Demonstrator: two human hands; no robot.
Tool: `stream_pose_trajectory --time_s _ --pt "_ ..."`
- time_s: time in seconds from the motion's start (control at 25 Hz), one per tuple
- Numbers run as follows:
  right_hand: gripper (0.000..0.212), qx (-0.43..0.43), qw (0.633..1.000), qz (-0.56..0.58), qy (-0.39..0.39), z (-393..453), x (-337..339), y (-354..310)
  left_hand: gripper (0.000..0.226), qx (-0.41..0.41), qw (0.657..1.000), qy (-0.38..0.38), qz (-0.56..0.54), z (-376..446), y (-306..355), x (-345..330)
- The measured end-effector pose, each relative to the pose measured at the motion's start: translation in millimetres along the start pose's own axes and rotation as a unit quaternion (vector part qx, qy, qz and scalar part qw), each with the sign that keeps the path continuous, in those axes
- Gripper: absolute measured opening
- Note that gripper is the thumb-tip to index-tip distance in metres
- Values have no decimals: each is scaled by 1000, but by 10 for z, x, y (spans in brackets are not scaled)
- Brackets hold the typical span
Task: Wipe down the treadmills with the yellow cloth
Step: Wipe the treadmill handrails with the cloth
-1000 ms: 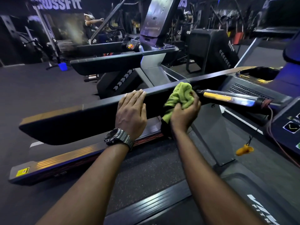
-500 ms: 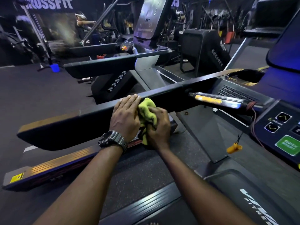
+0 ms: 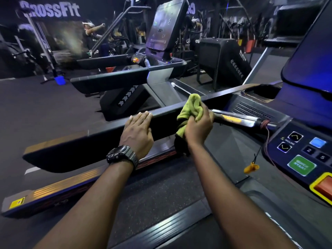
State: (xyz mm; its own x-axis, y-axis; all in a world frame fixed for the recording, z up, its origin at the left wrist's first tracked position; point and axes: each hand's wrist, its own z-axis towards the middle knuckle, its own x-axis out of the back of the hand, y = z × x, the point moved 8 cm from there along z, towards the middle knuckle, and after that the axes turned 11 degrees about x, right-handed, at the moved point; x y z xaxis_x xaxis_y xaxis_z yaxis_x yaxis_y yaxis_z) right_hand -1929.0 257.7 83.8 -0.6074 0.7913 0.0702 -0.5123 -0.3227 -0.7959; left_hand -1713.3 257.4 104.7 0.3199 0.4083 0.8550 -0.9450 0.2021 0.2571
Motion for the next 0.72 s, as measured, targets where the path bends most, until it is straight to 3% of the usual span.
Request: stream_pose_trajectory --time_s 0.04,0.12,0.2,0.32,0.36,0.52,0.64,0.72 --pt "59 17 999 -39 -28 34 -44 -144 57 6 1000 -9 8 11 17 -19" --pt "61 153 970 -96 -165 -365 -327 -484 61 17 999 -16 30 23 37 -17" --pt "58 219 946 -61 -233 -526 -332 -553 64 27 998 -26 54 51 24 13" --pt "54 120 989 -61 -53 220 -105 -242 57 -24 998 -47 40 469 275 -104" --pt "56 98 991 -87 -35 307 -107 -217 54 -42 996 -71 21 612 436 -171" --pt "56 104 974 -118 -164 132 -240 -339 35 -115 986 -106 -58 729 829 -278" --pt "51 46 966 -187 -170 618 -216 -340 55 -80 983 -160 -38 766 745 -342" --pt "46 29 938 -249 -239 666 -272 -442 59 -62 977 -190 -73 776 774 -249"
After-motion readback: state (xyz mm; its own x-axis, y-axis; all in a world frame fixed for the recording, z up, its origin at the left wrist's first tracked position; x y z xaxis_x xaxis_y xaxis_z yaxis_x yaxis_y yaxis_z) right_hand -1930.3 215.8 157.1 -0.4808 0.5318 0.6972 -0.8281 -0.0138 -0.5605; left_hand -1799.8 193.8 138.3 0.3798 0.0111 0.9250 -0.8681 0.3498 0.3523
